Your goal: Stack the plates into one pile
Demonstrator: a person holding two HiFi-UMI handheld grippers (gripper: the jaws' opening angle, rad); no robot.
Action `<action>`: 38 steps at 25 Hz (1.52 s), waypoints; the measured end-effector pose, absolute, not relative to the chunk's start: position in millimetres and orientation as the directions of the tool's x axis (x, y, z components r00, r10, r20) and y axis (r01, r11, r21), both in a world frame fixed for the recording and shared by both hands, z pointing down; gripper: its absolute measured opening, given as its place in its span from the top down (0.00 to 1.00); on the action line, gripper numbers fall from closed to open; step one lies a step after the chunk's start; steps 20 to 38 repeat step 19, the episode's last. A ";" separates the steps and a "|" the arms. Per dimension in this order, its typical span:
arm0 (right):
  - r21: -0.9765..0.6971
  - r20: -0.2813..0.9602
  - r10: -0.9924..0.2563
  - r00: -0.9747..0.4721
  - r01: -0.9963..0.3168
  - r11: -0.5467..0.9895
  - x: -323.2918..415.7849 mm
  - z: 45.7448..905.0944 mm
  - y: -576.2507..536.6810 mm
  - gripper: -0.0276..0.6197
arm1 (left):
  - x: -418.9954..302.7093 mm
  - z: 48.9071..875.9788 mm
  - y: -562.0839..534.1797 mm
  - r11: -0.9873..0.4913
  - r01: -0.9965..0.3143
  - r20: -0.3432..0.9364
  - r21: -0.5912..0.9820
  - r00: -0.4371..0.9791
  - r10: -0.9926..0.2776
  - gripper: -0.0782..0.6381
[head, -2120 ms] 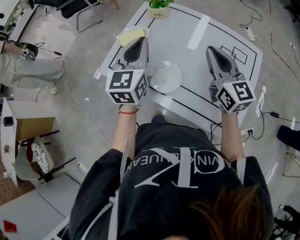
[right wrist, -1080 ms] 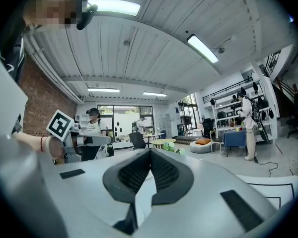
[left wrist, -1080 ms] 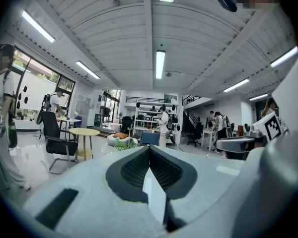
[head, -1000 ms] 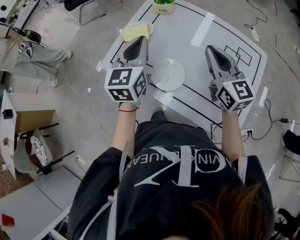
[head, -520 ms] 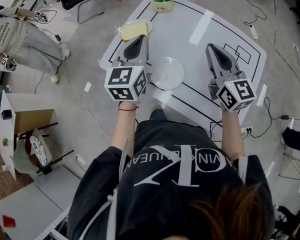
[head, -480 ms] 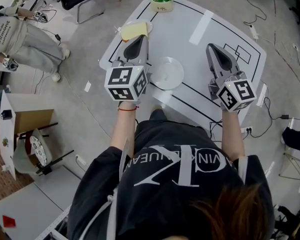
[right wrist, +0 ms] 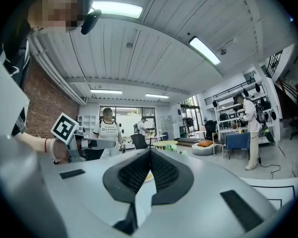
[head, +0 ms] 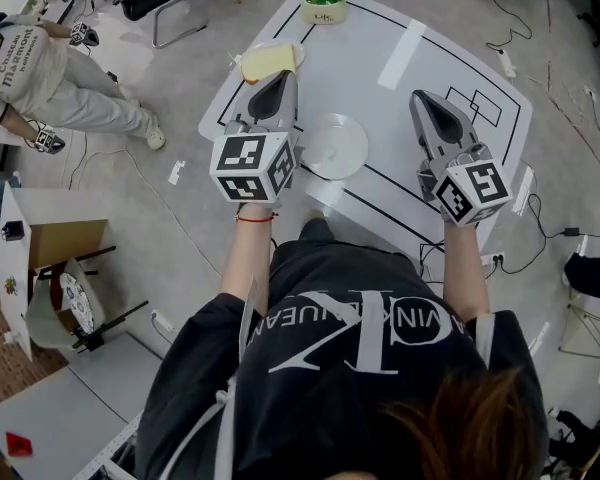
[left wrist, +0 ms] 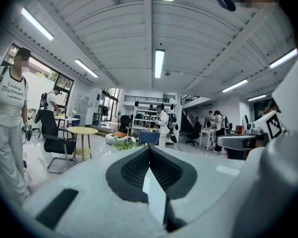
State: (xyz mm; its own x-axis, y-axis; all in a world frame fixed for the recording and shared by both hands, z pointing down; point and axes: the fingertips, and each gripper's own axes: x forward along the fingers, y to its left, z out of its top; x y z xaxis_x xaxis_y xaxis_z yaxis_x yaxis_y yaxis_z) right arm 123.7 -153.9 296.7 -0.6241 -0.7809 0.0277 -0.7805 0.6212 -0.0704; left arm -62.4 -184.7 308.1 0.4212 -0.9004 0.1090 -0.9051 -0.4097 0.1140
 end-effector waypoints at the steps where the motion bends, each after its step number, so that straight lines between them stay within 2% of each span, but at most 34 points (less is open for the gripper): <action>1: -0.071 0.028 -0.783 -0.621 -0.783 0.618 123.3 296.6 -153.5 0.96 | -62.9 308.0 -184.2 -0.410 -0.905 0.108 0.114 0.421 -0.900 0.88; 38: -0.090 0.028 -0.783 -0.622 -0.781 0.617 124.4 300.5 -154.4 0.96 | -62.3 310.7 -184.9 -0.415 -0.903 0.111 0.115 0.427 -0.898 0.88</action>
